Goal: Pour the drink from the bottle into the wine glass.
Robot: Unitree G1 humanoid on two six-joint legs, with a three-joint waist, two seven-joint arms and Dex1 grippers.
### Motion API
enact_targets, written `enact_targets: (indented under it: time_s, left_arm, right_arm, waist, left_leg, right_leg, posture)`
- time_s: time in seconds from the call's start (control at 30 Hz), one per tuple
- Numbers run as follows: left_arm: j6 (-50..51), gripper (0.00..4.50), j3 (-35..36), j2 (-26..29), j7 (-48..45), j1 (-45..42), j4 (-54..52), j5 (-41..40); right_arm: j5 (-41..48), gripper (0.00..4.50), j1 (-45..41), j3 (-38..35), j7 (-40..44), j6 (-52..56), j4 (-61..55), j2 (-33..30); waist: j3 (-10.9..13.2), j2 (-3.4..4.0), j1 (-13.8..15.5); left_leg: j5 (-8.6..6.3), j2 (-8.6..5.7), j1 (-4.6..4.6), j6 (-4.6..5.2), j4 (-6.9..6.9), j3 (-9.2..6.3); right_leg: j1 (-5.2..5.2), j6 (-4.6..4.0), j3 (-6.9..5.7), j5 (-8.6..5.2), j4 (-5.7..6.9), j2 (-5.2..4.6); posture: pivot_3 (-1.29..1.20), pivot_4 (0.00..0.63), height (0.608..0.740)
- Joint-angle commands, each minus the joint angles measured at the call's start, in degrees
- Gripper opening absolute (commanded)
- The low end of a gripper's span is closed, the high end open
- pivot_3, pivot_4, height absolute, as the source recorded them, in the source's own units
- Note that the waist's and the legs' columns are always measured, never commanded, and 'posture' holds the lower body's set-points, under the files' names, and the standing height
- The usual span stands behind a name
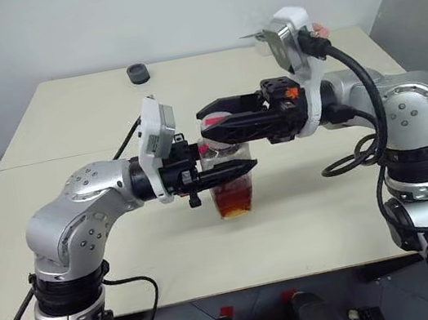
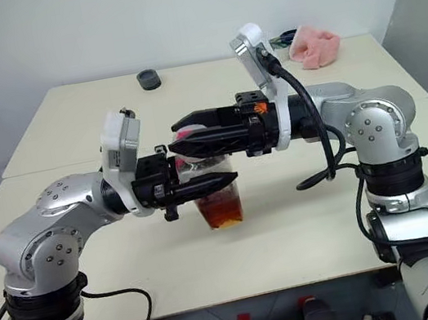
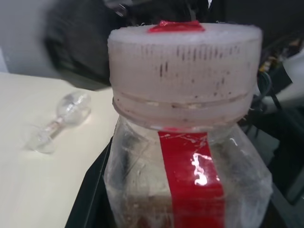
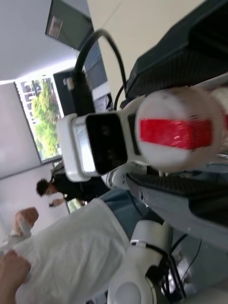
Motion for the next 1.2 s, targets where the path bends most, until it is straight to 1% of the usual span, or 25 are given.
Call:
enact_targets:
  time_s: [0.03, 0.07, 0.1, 0.17, 0.27, 0.47, 0.63, 0.73, 0.93, 1.2]
  left_arm:
    - [-2.36, 1.79, 0.47, 1.42, -0.16, 0.49, 0.35, 1.33]
    - [-2.73, 1.79, 0.53, 1.47, 0.19, 0.88, 0.83, 1.72]
    - [-3.43, 1.79, 0.49, 1.63, 0.41, 1.48, 1.26, 2.43]
    - [-4.6, 1.79, 0.63, 1.58, 1.09, 2.33, 2.13, 3.52]
    - [-6.14, 1.79, 0.63, 0.56, 2.43, 2.34, 3.81, 5.03]
    - [-11.41, 1.79, -1.93, -4.17, 5.88, -0.16, 9.74, 10.75]
    - [-13.38, 1.79, -4.21, -7.27, 6.61, -1.53, 11.3, 12.93]
    - [-13.7, 1.79, -4.68, -7.78, 6.33, -1.55, 11.19, 13.38]
    - [-13.15, 1.79, -4.73, -8.1, 6.57, -1.53, 10.12, 13.05]
    - [-12.47, 1.79, -4.04, -7.68, 7.39, -0.9, 9.26, 12.72]
  right_arm:
    - [-4.26, 3.88, 2.03, -1.49, -0.53, -5.16, -0.74, -3.5]
    - [-6.11, 4.24, 2.98, -1.1, -0.9, -6.86, -1.31, -4.58]
    - [-8.09, 4.48, 4.25, -0.88, -1.86, -8.48, -2.31, -5.66]
    - [-11.28, 4.48, 6.79, -0.64, -3.75, -11.26, -4.74, -7.36]
    - [-12.02, 4.48, 9.57, -1.32, -7.48, -11.7, -9.21, -7.67]
    - [-9.39, 4.48, 10.32, -2.03, -19.06, -9.28, -17.18, -1.08]
    - [-10.44, 4.48, 9.85, -0.59, -23.81, -10.24, -17.47, 2.63]
    - [-10.78, 4.48, 9.37, 0.44, -24.76, -10.87, -17.05, 3.98]
    - [-14.59, 4.48, 8.96, 3.29, -24.35, -14.26, -14.25, 4.98]
    - [-15.01, 4.48, 10.26, 4.6, -21.85, -14.62, -14.51, 3.57]
  waist:
    - [0.0, 0.0, 0.05]
    - [0.0, 0.0, 0.09]
    - [0.0, 0.0, 0.11]
    - [0.01, 0.01, 0.13]
    - [0.01, 0.0, 0.12]
    - [0.01, 0.0, 0.1]
    - [0.01, 0.0, 0.18]
    - [0.01, 0.0, 0.15]
    - [0.01, 0.01, 0.03]
    - [0.01, 0.01, 0.05]
  left_leg:
    - [0.0, 0.0, 0.0, 0.0, 0.01, 0.0]
    - [0.0, -0.01, 0.0, 0.0, 0.01, 0.0]
    - [0.0, -0.01, 0.0, 0.0, 0.01, 0.0]
    - [0.0, 0.0, -0.01, 0.0, 0.0, 0.03]
    - [0.0, 0.02, -0.04, -0.01, -0.01, 0.04]
    - [0.01, 0.03, -0.04, -0.02, -0.02, 0.0]
    - [0.01, -0.03, -0.06, -0.02, 0.01, 0.0]
    - [0.01, -0.01, -0.06, -0.02, -0.01, 0.0]
    - [0.01, 0.0, -0.05, -0.02, -0.02, 0.01]
    - [0.01, -0.01, -0.05, -0.02, -0.01, 0.02]
  right_leg:
    - [0.0, 0.0, 0.0, 0.0, 0.0, 0.0]
    - [0.01, 0.0, 0.0, 0.0, -0.01, -0.01]
    - [0.01, 0.0, 0.01, 0.0, -0.02, -0.01]
    - [0.0, 0.0, 0.02, 0.0, -0.02, -0.02]
    - [-0.06, 0.0, 0.05, 0.0, 0.0, -0.02]
    - [-0.08, 0.0, 0.12, 0.0, 0.02, -0.02]
    - [-0.06, 0.0, 0.11, 0.0, -0.02, -0.06]
    - [-0.08, 0.0, 0.11, 0.0, -0.01, -0.05]
    - [-0.09, 0.0, 0.08, 0.0, 0.01, -0.03]
    - [-0.09, 0.0, 0.07, 0.0, 0.01, -0.03]
  posture:
    - [0.0, 0.15, 0.74]
    - [0.0, 0.15, 0.74]
    - [0.0, 0.15, 0.74]
    - [0.0, 0.15, 0.74]
    - [0.0, 0.15, 0.74]
    - [0.0, 0.15, 0.74]
    - [0.0, 0.15, 0.74]
    - [0.0, 0.15, 0.74]
    - [0.0, 0.15, 0.74]
    - [0.0, 0.15, 0.74]
